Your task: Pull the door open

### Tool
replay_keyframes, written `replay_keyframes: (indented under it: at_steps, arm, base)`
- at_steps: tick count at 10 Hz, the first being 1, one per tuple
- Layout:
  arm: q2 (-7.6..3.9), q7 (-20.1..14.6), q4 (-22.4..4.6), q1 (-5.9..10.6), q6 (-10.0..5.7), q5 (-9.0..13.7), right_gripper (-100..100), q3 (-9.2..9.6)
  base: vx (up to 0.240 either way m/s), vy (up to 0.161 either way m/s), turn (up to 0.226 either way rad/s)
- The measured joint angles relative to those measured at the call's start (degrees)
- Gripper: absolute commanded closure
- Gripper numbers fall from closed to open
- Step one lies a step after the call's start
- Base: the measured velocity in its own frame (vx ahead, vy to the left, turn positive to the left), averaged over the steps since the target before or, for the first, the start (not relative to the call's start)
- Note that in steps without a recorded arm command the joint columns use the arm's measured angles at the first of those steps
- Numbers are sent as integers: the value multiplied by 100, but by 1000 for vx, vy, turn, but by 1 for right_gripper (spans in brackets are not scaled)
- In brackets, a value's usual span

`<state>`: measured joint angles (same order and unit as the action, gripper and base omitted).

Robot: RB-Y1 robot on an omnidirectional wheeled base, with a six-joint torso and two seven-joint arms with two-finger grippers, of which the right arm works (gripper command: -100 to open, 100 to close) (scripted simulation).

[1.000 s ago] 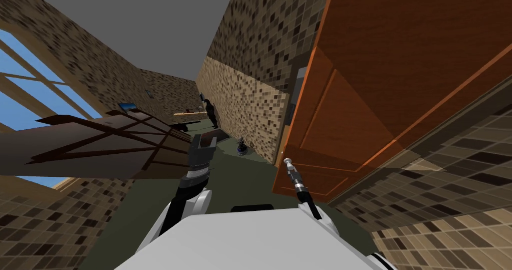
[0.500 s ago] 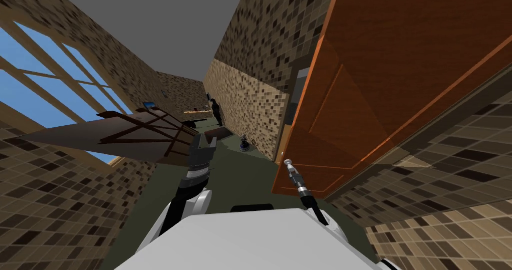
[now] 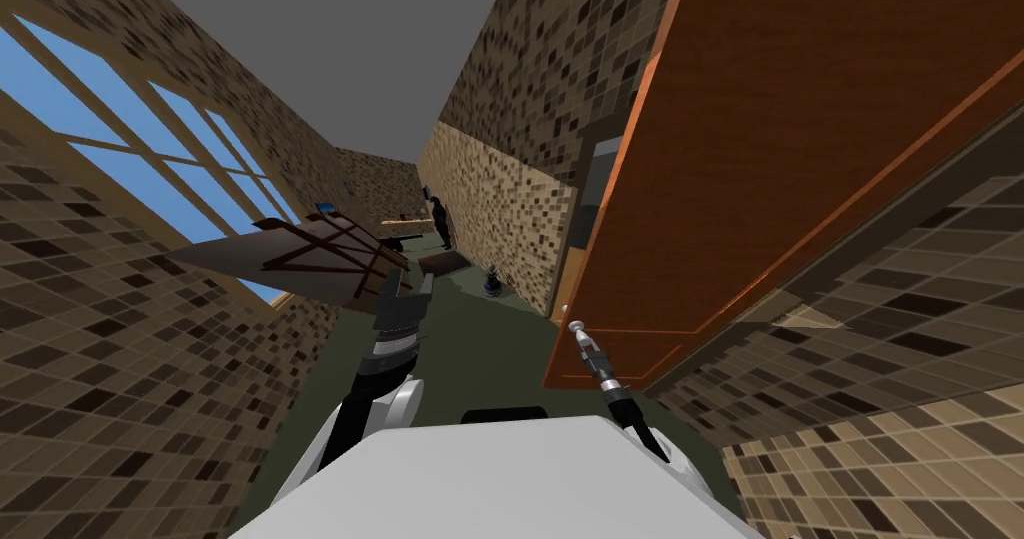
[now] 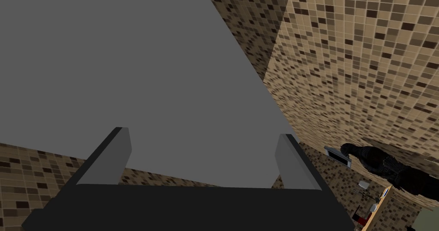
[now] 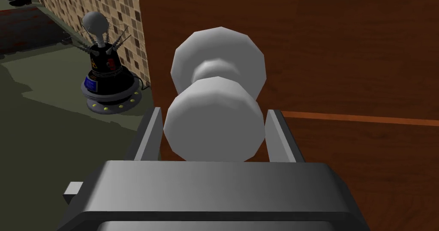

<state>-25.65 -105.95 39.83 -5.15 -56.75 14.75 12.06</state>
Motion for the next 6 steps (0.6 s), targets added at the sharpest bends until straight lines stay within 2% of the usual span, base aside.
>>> replay_keyframes:
  at_steps: [3, 4, 6]
  arm:
    - [-141, -214, -68, -140, -296, -125, 100, 185]
    - [-188, -292, -147, -148, -417, -164, 100, 241]
    - [-204, -335, -213, -162, -493, -188, 100, 275]
  base:
    - [-201, -77, 100]
    - [-90, -17, 20]
    - [-174, -59, 151]
